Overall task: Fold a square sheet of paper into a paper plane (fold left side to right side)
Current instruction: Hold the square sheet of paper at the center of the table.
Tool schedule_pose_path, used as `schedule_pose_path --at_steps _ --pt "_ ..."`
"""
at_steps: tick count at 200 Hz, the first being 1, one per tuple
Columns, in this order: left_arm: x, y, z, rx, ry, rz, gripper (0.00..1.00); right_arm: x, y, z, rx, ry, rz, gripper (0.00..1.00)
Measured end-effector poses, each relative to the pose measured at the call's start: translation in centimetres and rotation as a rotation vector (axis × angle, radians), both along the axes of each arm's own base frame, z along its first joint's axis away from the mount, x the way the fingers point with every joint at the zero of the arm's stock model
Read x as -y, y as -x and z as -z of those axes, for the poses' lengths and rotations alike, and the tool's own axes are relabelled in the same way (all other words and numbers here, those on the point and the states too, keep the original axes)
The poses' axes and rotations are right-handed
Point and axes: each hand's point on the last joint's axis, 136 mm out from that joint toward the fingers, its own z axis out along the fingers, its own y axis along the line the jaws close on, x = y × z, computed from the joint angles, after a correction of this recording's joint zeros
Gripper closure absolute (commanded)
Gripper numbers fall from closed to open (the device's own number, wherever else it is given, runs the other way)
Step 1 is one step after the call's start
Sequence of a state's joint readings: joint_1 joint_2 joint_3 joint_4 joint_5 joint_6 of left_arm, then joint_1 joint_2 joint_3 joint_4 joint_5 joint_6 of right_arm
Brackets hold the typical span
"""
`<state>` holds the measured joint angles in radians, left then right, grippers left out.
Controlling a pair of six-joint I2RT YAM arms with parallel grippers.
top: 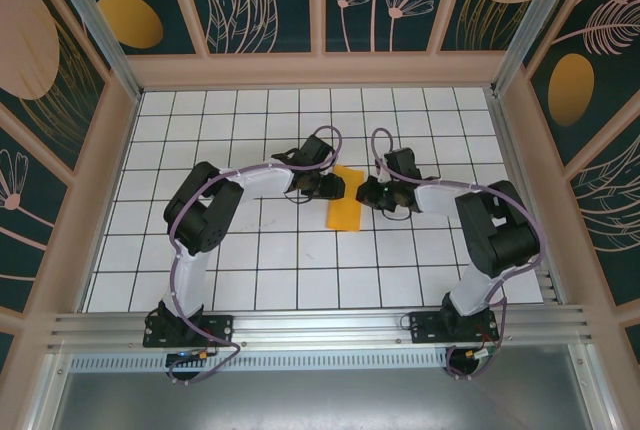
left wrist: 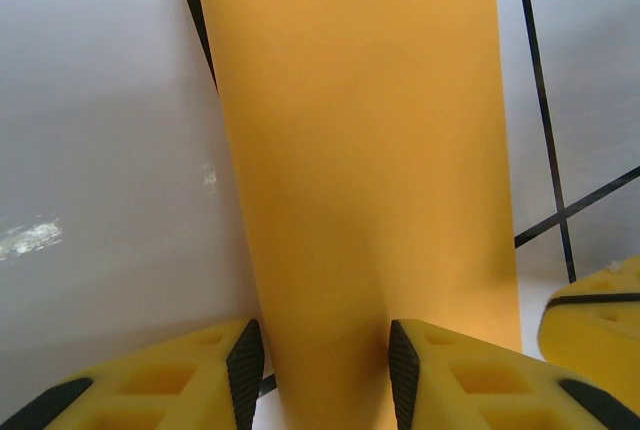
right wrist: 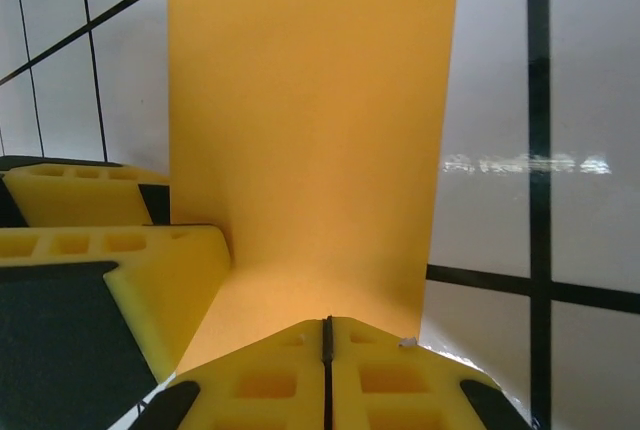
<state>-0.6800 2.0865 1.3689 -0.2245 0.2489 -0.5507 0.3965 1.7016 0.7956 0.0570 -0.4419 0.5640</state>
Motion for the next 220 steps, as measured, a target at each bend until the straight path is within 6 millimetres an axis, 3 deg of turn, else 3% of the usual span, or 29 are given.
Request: schedule_pose_path --at_steps 44,96,119,141,174,195,220 --pt "0.0 0.0 0.0 0.000 0.000 0.000 0.57 0.1 0.1 1.8 -0.039 0.032 0.003 0.90" --pt "0.0 0.0 -0.2 0.012 -0.009 -0.005 0.52 0.1 -0.1 1.9 -0.037 0.042 0.000 0.90" --pt "-0.9 -0.3 -0.6 0.025 -0.044 -0.030 0.50 0.1 -0.1 1.9 -0.034 0.044 -0.004 0.90" --pt "-2.2 -0.9 -2.4 0.056 -0.065 -0.062 0.49 0.1 -0.1 1.9 -0.033 0.045 -0.005 0.90" --pt "-3.1 -2.0 -7.4 0.139 -0.020 -0.096 0.54 0.1 -0.1 2.0 -0.027 0.050 -0.016 0.90" --pt "-2.2 -1.9 -9.6 0.159 0.058 -0.072 0.55 0.1 -0.1 2.0 -0.025 0.050 -0.018 0.90" --pt "-0.5 -0.9 -9.6 0.123 0.141 -0.025 0.56 0.1 -0.1 2.0 -0.025 0.051 -0.018 0.90"
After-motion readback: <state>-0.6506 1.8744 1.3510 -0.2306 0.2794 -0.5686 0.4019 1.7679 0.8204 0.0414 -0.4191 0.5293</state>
